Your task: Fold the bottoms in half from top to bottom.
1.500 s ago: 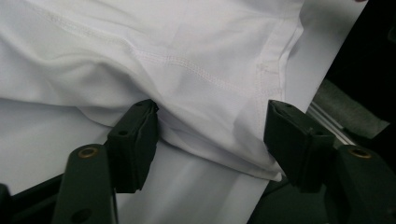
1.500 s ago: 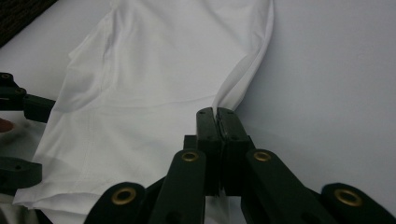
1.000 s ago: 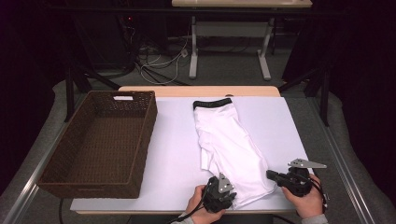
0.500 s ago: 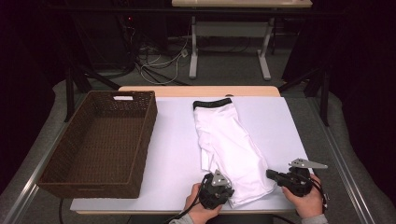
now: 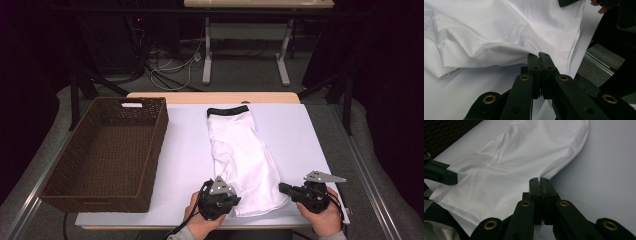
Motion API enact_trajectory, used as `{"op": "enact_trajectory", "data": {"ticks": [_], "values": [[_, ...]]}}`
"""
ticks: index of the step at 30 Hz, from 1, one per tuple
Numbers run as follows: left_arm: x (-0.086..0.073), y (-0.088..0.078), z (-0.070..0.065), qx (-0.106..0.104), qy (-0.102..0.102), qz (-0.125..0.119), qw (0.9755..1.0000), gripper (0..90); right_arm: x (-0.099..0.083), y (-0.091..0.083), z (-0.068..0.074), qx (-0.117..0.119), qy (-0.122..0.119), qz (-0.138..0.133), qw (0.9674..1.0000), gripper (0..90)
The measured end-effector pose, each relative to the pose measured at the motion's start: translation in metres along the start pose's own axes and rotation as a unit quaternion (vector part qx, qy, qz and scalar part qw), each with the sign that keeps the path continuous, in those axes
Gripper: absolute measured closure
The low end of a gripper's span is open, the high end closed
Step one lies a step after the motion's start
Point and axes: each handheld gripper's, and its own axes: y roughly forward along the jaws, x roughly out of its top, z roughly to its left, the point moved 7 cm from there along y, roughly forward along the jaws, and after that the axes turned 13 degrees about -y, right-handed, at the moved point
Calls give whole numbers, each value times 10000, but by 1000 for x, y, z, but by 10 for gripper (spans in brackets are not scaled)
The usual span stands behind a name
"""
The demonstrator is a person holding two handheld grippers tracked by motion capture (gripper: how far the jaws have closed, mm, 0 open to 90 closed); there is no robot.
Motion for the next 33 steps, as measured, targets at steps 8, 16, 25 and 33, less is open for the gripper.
{"op": "enact_trajectory", "data": {"ticks": [8, 16, 25, 33], "values": [[-7, -27, 10, 64, 19, -74, 10000, 887, 4, 7, 26, 315, -239, 107, 9992, 891], [-21, -53, 20, 195, -45, -204, 9996, 887, 4, 16, 52, 637, -479, 140, 9967, 891], [-25, -73, 15, 12, -315, -366, 9988, 886, 7, 9, 70, 904, -604, 80, 9940, 891], [-29, -74, 10, -105, -391, -290, 9988, 886, 12, -5, 77, 929, -598, -184, 9937, 891]]}}
